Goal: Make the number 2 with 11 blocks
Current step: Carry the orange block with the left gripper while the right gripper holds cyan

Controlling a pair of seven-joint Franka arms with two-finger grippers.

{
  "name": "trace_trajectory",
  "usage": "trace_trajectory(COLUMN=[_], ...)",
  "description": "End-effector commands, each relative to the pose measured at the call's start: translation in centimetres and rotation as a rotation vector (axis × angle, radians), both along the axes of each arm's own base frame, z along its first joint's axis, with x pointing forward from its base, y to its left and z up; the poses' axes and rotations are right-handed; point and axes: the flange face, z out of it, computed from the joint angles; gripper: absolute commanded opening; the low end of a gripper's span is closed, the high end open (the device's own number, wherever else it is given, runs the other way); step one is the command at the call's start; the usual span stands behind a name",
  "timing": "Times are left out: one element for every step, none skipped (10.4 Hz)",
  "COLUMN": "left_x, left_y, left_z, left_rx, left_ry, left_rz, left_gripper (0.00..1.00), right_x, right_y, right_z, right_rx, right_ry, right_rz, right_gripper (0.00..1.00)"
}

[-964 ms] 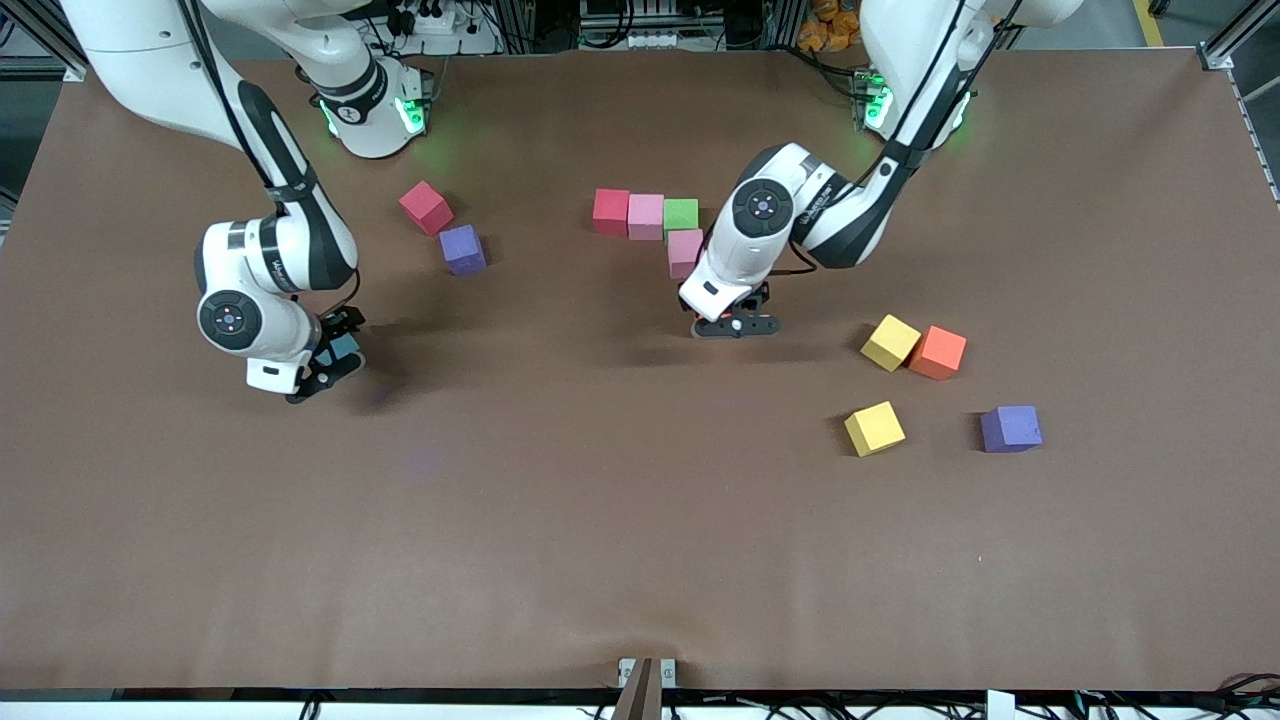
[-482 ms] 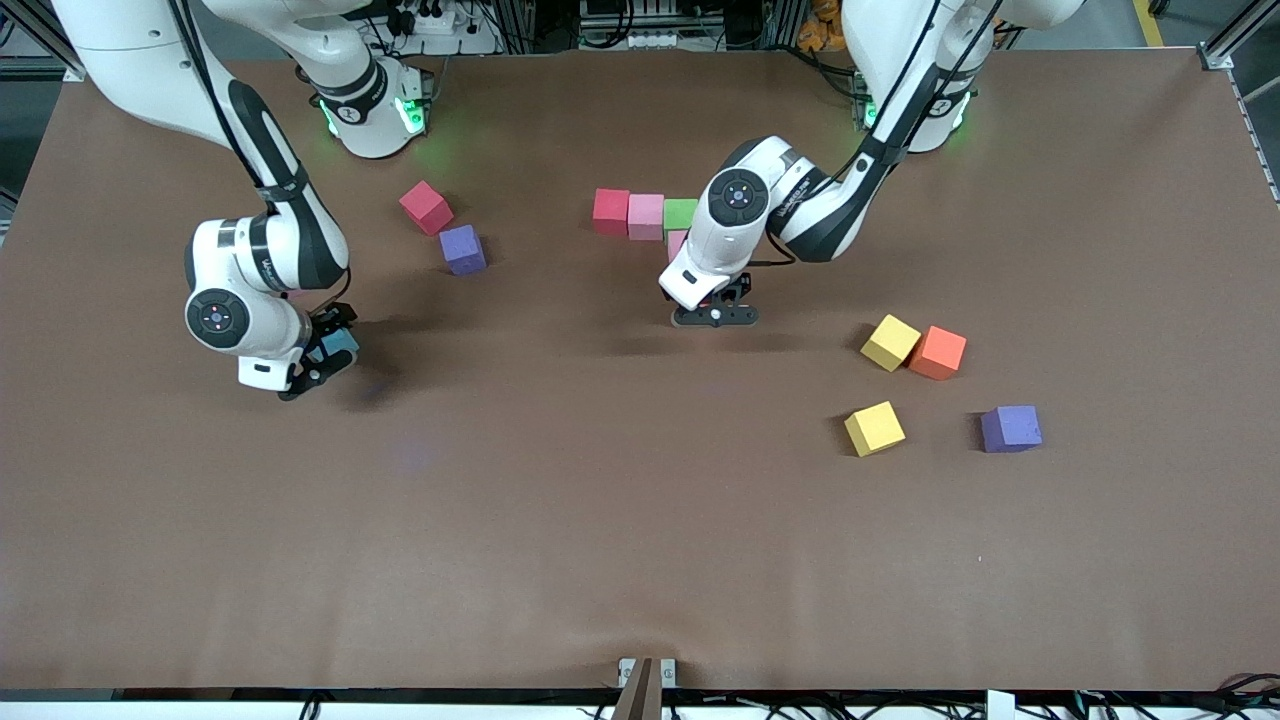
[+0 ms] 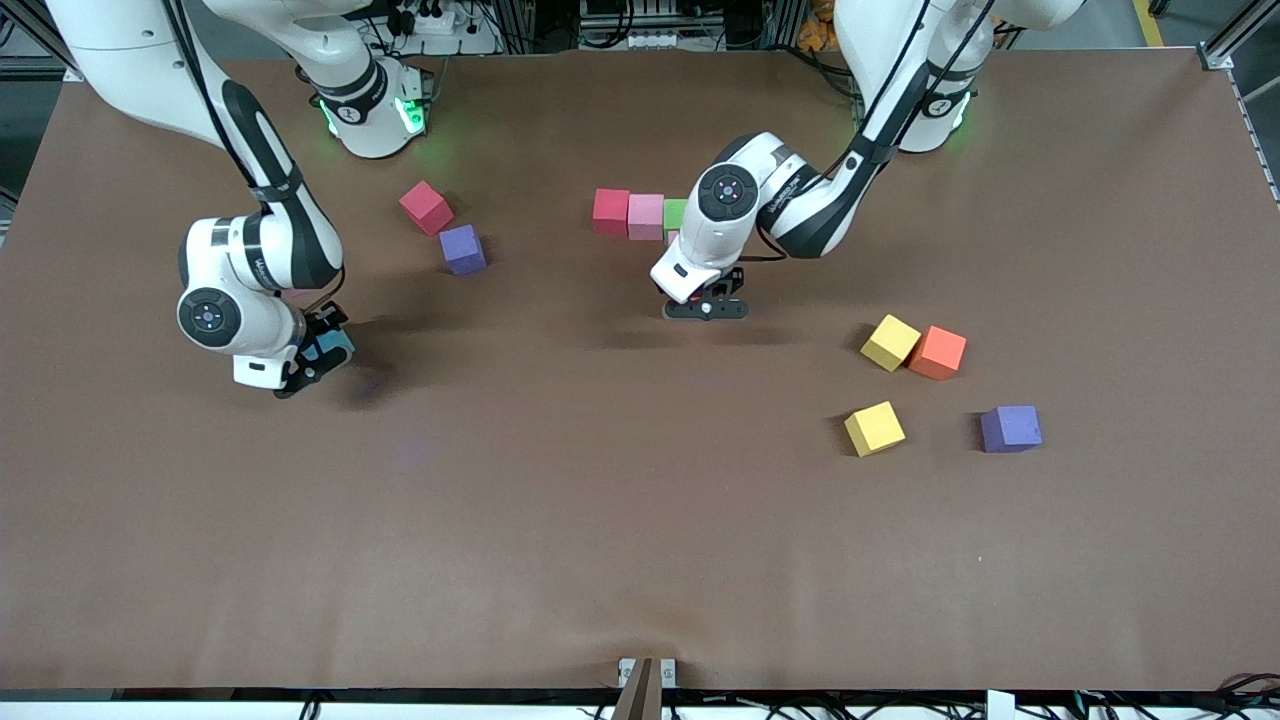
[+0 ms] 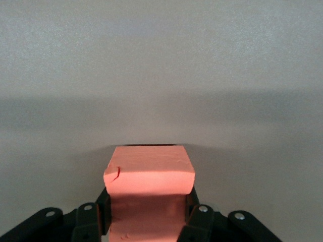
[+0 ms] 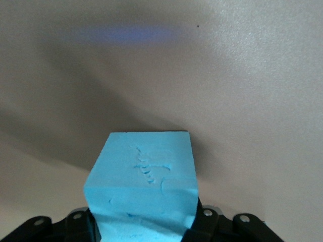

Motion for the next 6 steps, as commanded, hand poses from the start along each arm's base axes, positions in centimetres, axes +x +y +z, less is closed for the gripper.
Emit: trace_trajectory(left_x=[-0.3, -0.5, -0.5, -0.5, -0.8, -1.1], left_y=[-0.9, -1.1, -1.1, -1.1, -1.3, -1.6], left_z=[-0.5, -0.5, -0.4, -0.4, -0.4, -0.4], left_rx=[-0.012, -0.016, -0.018, -0.018, -0.018, -0.020], left_ry=[0.009, 0.009, 0.006, 0.006, 0.008, 0.011], left_rz=[0.010, 0.006, 0.007, 0.008, 0.013, 0.017], left_gripper=[0.46, 0.46, 0.46, 0.46, 0.46, 0.46], right_x=[0.5, 1.3, 2.1, 2.8, 3.4, 3.9], right_y=[1.2, 2.0, 3.3, 4.7, 7.3, 9.6], right_z=[1.8, 2.5, 3.4, 4.1, 4.9, 5.6], right_rx=[0.037, 0.052, 0.069, 0.095, 0.147, 0.190], right_ry=[-0.032, -0.044, -0.059, -0.072, -0.084, -0.094], right_rz=[0.079, 0.146, 0.226, 0.296, 0.381, 0.448], right_gripper=[0.16, 0.16, 0.16, 0.16, 0.16, 0.16])
